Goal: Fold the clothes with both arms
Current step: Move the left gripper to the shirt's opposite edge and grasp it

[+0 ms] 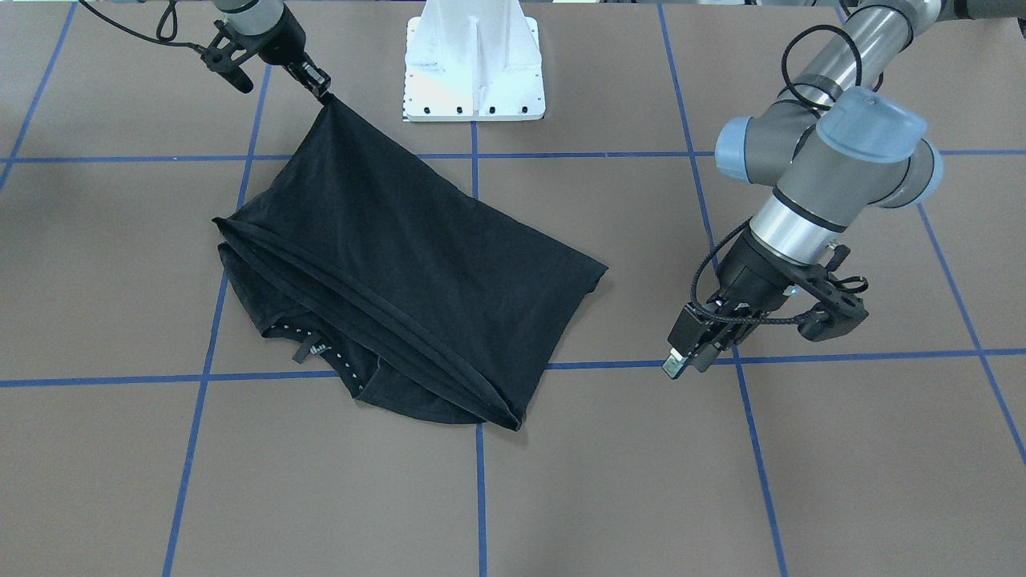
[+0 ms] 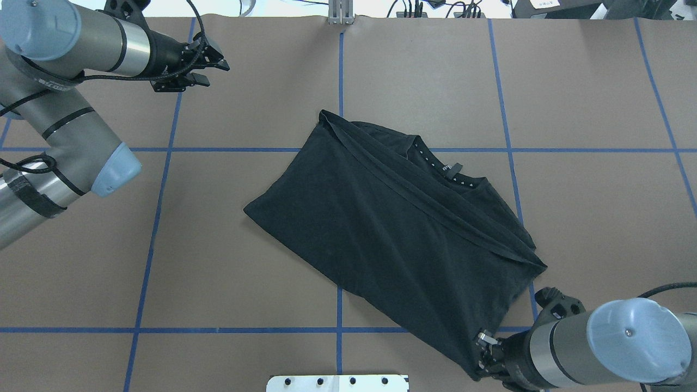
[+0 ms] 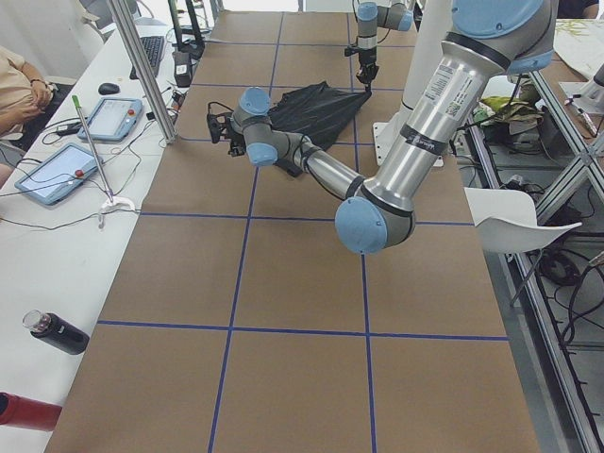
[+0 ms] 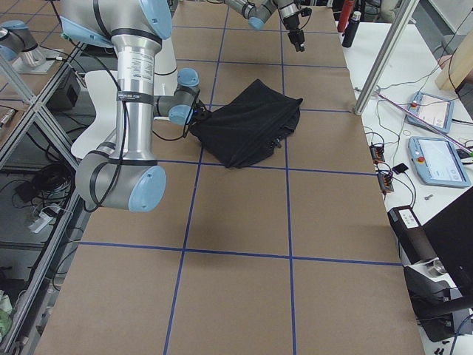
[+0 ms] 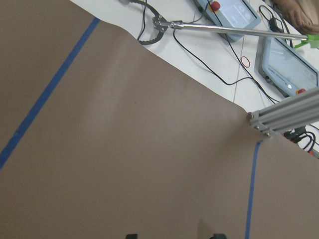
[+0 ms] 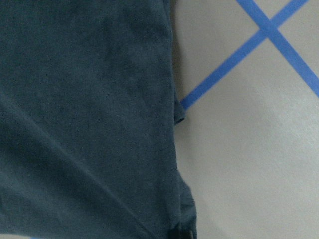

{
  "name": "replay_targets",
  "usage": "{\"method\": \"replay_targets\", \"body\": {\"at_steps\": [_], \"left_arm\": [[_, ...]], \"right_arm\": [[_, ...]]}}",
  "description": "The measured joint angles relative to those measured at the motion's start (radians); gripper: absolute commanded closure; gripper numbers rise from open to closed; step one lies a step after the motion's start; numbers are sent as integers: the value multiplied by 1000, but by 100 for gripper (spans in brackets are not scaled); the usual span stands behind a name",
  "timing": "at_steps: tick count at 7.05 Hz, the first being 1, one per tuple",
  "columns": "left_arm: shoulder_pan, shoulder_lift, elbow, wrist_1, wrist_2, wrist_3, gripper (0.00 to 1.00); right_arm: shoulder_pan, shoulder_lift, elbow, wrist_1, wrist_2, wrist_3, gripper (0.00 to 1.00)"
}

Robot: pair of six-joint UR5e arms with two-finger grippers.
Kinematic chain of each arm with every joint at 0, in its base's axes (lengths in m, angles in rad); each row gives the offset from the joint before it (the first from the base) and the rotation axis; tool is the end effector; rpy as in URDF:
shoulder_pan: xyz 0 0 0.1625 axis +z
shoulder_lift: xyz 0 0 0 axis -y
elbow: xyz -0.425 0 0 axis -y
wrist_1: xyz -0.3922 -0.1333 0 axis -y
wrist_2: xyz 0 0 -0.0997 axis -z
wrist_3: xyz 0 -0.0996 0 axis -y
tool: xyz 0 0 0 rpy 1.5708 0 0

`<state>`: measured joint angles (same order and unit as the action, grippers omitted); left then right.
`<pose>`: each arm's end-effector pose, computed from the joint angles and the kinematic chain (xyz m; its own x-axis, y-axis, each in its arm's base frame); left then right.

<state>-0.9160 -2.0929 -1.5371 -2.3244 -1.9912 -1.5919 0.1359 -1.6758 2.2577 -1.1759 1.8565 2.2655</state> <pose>0.3385 -0.5930 0.2819 0.1863 -0.2743 -0.9434 0.4929 0.8567 -0.1517 -0.4000 -0.1609 0.3405 0.4909 0.6871 0.5357 -0.2771 0.7061 -0.6517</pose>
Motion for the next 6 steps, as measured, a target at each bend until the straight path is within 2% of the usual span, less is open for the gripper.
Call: {"method": "replay_targets", "body": {"at_steps": [2,3,5,6], "left_arm": [[35,16,-54,9,-21,-45,34],[67,54,-113,18,-10,-62,34],[197,118,-212,89,116,-151,34],[270,122,-250,188,195,-187,35]], "right_arm": [[-46,-15,21,0,48,1,0],[-20,-21,41,1,82,0,0],[186,-8,53,3,208,-8,0],[300,20,37,4,248,-23,0]]}}
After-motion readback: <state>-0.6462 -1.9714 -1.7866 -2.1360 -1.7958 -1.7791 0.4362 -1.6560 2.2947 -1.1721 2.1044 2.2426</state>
